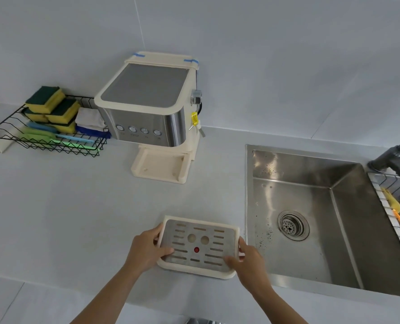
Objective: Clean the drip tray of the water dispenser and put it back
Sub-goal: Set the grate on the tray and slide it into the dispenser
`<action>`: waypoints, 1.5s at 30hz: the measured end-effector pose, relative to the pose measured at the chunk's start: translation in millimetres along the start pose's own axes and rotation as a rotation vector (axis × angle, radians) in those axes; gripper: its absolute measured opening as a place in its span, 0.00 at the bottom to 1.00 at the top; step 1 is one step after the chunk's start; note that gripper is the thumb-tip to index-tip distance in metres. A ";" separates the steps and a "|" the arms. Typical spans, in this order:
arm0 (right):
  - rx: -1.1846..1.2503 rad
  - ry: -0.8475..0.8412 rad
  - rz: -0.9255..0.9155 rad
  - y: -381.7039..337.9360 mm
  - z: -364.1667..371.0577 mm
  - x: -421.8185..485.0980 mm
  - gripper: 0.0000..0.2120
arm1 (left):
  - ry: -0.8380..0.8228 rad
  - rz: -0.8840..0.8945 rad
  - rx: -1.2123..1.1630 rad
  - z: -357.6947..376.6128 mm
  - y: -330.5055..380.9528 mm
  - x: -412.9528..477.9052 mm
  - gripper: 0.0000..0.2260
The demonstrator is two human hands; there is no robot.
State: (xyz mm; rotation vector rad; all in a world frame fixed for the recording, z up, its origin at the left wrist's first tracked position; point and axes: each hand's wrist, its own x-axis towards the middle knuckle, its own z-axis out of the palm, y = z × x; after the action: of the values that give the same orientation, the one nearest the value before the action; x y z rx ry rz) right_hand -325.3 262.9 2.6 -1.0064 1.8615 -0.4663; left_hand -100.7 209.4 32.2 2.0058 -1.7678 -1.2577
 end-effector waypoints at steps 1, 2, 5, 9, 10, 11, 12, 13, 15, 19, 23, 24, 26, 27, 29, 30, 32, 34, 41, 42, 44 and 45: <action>-0.006 0.001 -0.012 -1.2 -2.3 0.6 0.19 | 0.010 -0.005 -0.012 -0.7 0.6 -0.2 0.30; -0.016 0.001 -0.028 -2.9 -4.9 1.2 0.19 | 0.022 -0.011 -0.025 -2.2 1.5 -0.2 0.31; -0.035 -0.010 -0.092 -12.9 -12.7 1.9 0.20 | 0.058 -0.003 -0.038 -9.5 7.2 -1.6 0.31; -0.040 -0.024 -0.170 -36.4 -18.7 2.4 0.19 | 0.121 0.025 -0.028 -27.5 16.8 -0.6 0.28; -0.056 -0.018 -0.183 -42.6 -18.1 3.6 0.19 | 0.129 0.034 -0.022 -32.6 17.9 1.5 0.28; -0.061 -0.012 -0.194 -48.9 -17.0 5.2 0.19 | 0.132 0.042 -0.015 -37.9 18.4 4.1 0.27; -0.050 -0.011 -0.198 -55.6 -15.3 7.1 0.19 | 0.135 0.047 -0.016 -43.1 19.1 6.9 0.26; -0.033 -0.012 -0.202 -62.9 -13.3 9.1 0.17 | 0.138 0.047 -0.024 -48.2 19.0 10.3 0.25; -0.002 -0.010 -0.204 -78.6 -8.0 13.5 0.17 | 0.146 0.038 -0.036 -59.4 17.6 18.2 0.25; 0.056 0.006 -0.175 -107.0 10.7 29.8 0.18 | 0.137 0.057 -0.031 -84.2 6.3 46.0 0.23; 0.149 0.021 -0.100 -131.7 36.5 47.7 0.18 | 0.118 0.062 0.024 -110.1 -8.2 80.9 0.19; 0.180 0.028 -0.070 -138.5 43.0 51.1 0.17 | 0.118 0.063 0.035 -116.3 -11.7 89.9 0.18; 0.233 0.054 -0.010 -151.4 55.3 59.0 0.17 | 0.114 0.076 0.056 -127.1 -17.7 107.8 0.18; 0.252 0.070 0.015 -157.0 61.1 62.8 0.18 | 0.110 0.082 0.077 -131.7 -20.6 116.4 0.18; 0.276 0.101 0.039 -167.3 70.6 69.9 0.18 | 0.108 0.093 0.099 -139.6 -25.7 132.6 0.20; 0.282 0.115 0.044 -171.8 74.5 73.4 0.17 | 0.105 0.097 0.099 -143.2 -28.1 139.9 0.21; 0.293 0.144 0.051 -179.2 80.2 79.4 0.17 | 0.097 0.097 0.105 -149.4 -31.7 152.8 0.22; 0.299 0.174 0.056 -185.3 83.1 83.9 0.17 | 0.092 0.100 0.123 -153.3 -33.6 163.8 0.23; 0.233 0.228 0.060 -196.5 84.3 98.8 0.16 | 0.064 0.117 0.119 -152.8 -35.5 185.1 0.22; 0.225 0.228 0.063 -196.6 84.2 100.7 0.16 | 0.063 0.117 0.118 -151.9 -36.2 186.4 0.22; 0.219 0.229 0.067 -196.2 83.3 104.2 0.16 | 0.057 0.118 0.116 -150.0 -37.2 188.1 0.21; 0.217 0.228 0.070 -196.0 82.4 105.8 0.16 | 0.052 0.119 0.116 -149.1 -37.2 188.9 0.20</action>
State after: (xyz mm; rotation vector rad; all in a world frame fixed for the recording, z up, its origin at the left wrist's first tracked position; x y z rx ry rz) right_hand -190.4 70.2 35.6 -0.7650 1.9892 -0.7493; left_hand 15.3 -4.0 14.5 1.9402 -1.9444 -1.0817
